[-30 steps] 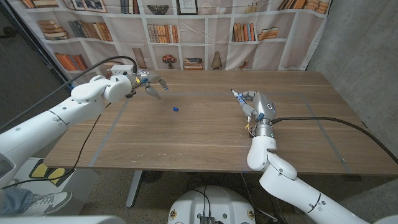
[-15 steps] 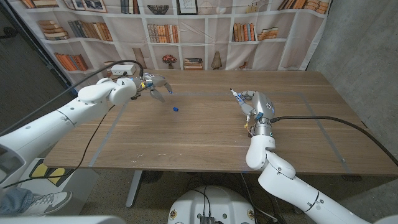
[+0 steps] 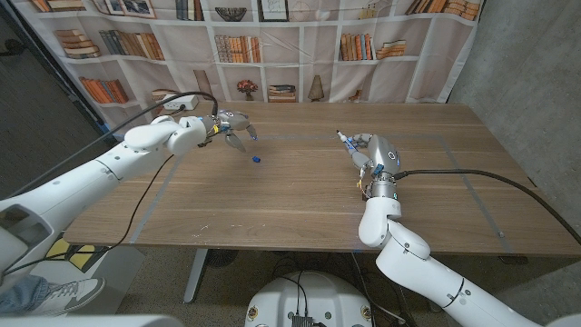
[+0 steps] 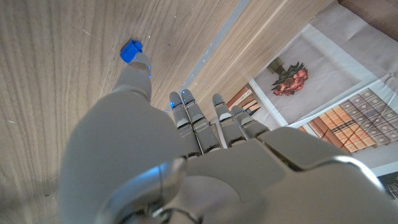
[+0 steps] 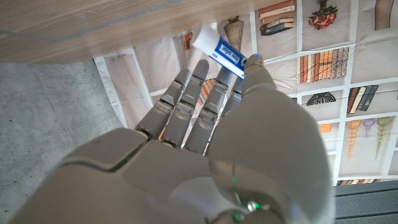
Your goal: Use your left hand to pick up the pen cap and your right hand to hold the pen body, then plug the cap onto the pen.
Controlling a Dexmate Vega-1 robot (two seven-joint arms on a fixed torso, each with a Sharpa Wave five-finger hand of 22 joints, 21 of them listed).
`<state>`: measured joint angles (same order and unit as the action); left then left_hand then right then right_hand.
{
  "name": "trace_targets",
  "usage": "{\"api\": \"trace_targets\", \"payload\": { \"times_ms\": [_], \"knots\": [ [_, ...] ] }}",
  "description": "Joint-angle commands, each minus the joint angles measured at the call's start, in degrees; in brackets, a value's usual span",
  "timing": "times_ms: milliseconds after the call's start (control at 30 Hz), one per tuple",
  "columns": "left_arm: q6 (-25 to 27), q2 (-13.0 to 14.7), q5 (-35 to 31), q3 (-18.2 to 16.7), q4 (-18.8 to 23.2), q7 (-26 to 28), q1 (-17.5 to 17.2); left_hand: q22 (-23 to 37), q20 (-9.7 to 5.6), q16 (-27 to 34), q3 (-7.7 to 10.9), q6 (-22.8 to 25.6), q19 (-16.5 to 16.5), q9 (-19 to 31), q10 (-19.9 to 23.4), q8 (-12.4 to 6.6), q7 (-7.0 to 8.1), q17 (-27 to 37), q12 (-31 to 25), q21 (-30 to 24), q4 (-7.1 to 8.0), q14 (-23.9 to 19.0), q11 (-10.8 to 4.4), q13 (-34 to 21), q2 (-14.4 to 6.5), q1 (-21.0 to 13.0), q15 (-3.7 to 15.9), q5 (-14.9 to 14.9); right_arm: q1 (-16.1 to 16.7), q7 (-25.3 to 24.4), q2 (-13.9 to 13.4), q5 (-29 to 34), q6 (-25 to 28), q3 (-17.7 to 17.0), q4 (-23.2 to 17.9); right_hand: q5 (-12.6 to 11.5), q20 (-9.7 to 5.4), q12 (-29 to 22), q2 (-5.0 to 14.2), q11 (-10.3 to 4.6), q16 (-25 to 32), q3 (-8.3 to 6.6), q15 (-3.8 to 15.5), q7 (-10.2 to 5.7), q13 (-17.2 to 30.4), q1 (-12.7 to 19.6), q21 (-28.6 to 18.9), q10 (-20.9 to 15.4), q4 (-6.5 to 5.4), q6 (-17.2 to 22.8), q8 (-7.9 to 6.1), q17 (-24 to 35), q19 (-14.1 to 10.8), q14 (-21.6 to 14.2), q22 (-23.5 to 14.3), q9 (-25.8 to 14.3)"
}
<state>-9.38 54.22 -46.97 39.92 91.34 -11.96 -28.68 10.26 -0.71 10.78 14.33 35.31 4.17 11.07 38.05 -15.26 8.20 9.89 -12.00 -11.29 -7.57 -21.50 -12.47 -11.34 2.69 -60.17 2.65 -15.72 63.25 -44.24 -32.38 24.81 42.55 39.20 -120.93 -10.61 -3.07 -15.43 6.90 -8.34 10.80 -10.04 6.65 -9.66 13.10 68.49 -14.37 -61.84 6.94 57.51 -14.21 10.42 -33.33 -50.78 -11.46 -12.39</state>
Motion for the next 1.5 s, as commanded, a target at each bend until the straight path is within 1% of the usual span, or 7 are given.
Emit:
{"api": "trace_targets", "payload": {
  "times_ms": [33,100,200,500,667,933,1500],
  "knots": [
    [-1.4,-1.9,-2.1,1.9,-2.7,1.1,0.8,0.2,0.59,0.1,0.41,-0.3,0.2,0.2,0.2,0.51,1.04,0.2,0.2,-0.3,0.01,-0.4,0.06,-0.2,-0.3,-0.5,7.34,-0.4,-0.2,0.4,-0.6,-0.8,0.1,-0.3,0.0,-0.3,-7.24,-0.4,0.84,-3.72,-0.1,-0.90,6.17,-2.90,0.2,0.2,0.0,-4.0,-0.35,2.8,-0.38,0.2,0.2,0.0,-0.1,-0.3],
    [-1.4,-2.0,-2.1,2.0,-2.8,1.2,0.7,0.2,1.28,0.1,0.37,-1.1,0.3,0.2,1.0,0.94,2.28,0.2,0.0,-0.4,0.09,-0.5,0.08,-0.3,-0.4,-0.6,7.43,-0.4,-0.3,0.4,-0.5,-0.9,0.2,-0.4,0.0,-0.3,-7.18,-0.3,0.92,-3.70,0.0,-0.99,6.25,-2.90,0.2,0.3,0.0,-4.0,-0.31,2.7,-0.38,0.2,0.0,-0.2,-0.1,-0.3],
    [-1.3,-2.2,-2.3,2.1,-3.1,1.4,0.6,0.2,1.47,0.1,0.38,-1.4,0.3,0.2,1.2,1.13,2.61,0.2,0.0,-0.4,0.17,-0.6,0.09,-0.3,-0.5,-0.7,7.33,-0.4,-0.5,0.5,-0.6,-0.8,0.4,-0.3,0.0,-0.3,-7.14,-0.4,0.89,-3.69,0.1,-1.02,6.25,-2.89,0.2,0.3,0.0,-4.0,-0.27,2.7,-0.38,0.2,0.0,-0.3,-0.1,-0.3],
    [-1.4,-3.1,-1.7,2.5,-5.1,2.0,0.2,0.2,1.72,0.1,0.38,-1.1,0.6,0.2,1.2,1.09,2.40,0.2,0.1,-0.5,0.27,-0.8,0.06,-0.4,-0.6,-0.9,7.21,-0.3,-1.2,1.0,-0.6,-1.2,0.1,0.1,0.7,-0.3,-7.07,-0.3,1.02,-3.67,0.2,-1.16,6.31,-2.90,0.2,0.3,-0.1,-3.9,-0.28,2.6,-0.39,0.3,-0.4,-0.9,-0.1,-0.3],
    [-1.8,-3.4,-2.2,2.7,-6.0,3.8,0.1,0.3,1.72,0.2,0.36,-0.8,0.7,0.2,1.4,1.02,2.40,0.2,0.1,-0.6,0.31,-1.0,0.05,-0.5,-0.7,-0.9,7.33,-0.3,-1.5,0.8,-0.3,-1.1,0.0,0.4,1.0,-0.2,-7.07,-0.4,0.94,-3.67,0.2,-1.21,6.24,-2.88,0.2,0.3,-0.1,-3.9,-0.17,2.6,-0.41,0.3,-0.5,-1.1,-0.2,-0.3],
    [-1.9,-3.9,-4.2,3.1,-7.0,8.4,-0.4,0.3,0.80,0.7,0.34,3.4,1.8,0.2,4.6,-0.45,2.04,0.2,-0.6,-0.9,0.41,-3.4,0.03,-0.6,-0.8,-1.4,7.94,-0.2,-1.5,0.4,-0.3,-1.1,-0.4,0.4,1.3,-0.1,-7.02,-0.4,0.86,-3.69,0.2,-1.24,6.18,-2.90,0.3,0.2,-0.1,-3.9,-0.17,2.6,-0.44,0.3,-0.5,-1.1,-0.2,-0.3],
    [-2.8,-5.4,-4.7,4.4,-9.6,8.1,0.5,0.3,0.70,0.6,0.28,5.4,2.1,0.1,6.5,-0.93,1.87,0.3,-0.7,-0.9,0.51,-4.4,0.03,-0.7,-0.8,-1.8,8.19,0.0,-1.3,0.4,-0.3,-1.4,0.2,0.4,1.0,-0.1,-6.91,-0.4,0.85,-3.71,0.1,-1.38,6.17,-2.91,0.3,0.0,0.0,-3.9,-0.11,2.5,-0.49,0.3,-0.5,-1.2,-0.2,-0.3]
  ]
}}
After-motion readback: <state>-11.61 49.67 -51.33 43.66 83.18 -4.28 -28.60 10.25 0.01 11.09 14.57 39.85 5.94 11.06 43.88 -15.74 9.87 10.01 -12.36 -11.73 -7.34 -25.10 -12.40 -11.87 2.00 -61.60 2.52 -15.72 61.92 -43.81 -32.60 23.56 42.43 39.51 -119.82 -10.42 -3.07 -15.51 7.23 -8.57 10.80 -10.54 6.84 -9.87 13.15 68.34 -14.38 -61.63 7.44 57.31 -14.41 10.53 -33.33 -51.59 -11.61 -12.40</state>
